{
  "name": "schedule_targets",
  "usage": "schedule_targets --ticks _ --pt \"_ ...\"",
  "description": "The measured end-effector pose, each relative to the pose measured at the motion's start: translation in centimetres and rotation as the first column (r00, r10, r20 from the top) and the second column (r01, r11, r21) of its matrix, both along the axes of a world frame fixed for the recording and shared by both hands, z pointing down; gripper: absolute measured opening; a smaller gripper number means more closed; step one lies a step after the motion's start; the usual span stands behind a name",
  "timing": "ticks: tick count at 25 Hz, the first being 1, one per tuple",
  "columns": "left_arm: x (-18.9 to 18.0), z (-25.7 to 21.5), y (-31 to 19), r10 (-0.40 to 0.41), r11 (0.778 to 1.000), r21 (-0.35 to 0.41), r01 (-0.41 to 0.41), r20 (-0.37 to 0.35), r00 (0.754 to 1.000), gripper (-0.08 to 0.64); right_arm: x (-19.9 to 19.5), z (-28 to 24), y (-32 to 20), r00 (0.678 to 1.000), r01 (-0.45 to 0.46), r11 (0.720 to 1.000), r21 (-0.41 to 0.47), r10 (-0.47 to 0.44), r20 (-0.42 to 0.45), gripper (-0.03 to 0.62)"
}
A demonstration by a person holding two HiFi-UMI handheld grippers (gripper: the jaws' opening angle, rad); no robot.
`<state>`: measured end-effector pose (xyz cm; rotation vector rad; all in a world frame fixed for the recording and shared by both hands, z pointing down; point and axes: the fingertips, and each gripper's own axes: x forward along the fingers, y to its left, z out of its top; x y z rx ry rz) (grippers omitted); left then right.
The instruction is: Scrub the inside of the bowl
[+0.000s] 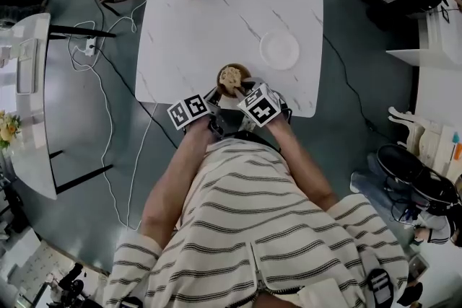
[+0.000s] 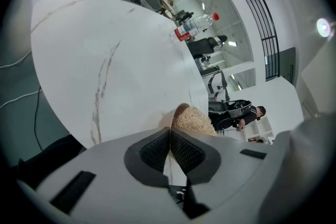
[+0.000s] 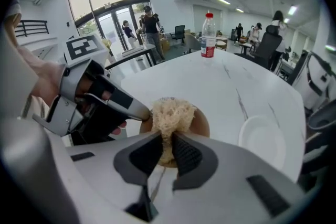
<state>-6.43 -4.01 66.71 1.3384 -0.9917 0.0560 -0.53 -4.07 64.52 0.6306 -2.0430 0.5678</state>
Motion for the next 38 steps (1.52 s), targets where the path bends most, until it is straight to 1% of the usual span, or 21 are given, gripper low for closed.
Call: schedule_targets --ticks 6,11,16,21,26,30,33,38 --pt "-0.1 0.0 -0.1 -0.004 1.000 -0.002 0.004 -0.006 1.000 0.009 1.1 0.2 -1.0 0.999 -0.043 0.999 0.020 0.043 -0.007 0.061" --pt "-0.1 -0.1 0.1 -0.003 1.000 -0.004 0.003 -0.012 1.000 0.009 1.4 0.0 -2.1 0.994 -0.107 0.994 0.038 0.105 0.043 0.061" --pt "-0.1 -0.1 0.2 -0.005 1.000 0.002 0.005 -0.020 1.000 0.009 1.6 0.1 -2.0 0.984 -0.166 0.986 0.024 0.164 0.069 0.061" --pt "-0.2 -0.1 0.0 -0.002 1.000 0.012 0.002 -0.024 1.000 0.009 1.4 0.1 -2.3 0.961 -0.246 0.969 -0.024 0.247 0.126 0.061" --pt "-0.2 -0.3 -0.1 0.005 1.000 0.017 -0.005 -0.025 1.000 0.009 0.7 0.0 -2.6 0.942 -0.290 0.956 -0.054 0.295 0.160 0.061" --pt "-0.3 -0.2 -0.1 0.009 1.000 0.020 -0.009 -0.024 1.000 0.009 -0.1 0.2 -2.7 0.920 -0.320 0.942 -0.104 0.335 0.201 0.061" --pt "-0.3 -0.2 -0.2 0.011 1.000 0.024 -0.010 -0.021 1.000 0.009 -0.4 0.1 -2.7 0.903 -0.331 0.931 -0.154 0.360 0.236 0.061" --pt "-0.4 -0.3 -0.1 0.014 1.000 0.026 -0.013 -0.021 1.000 0.009 -0.6 0.2 -2.2 0.892 -0.322 0.922 -0.214 0.371 0.259 0.061"
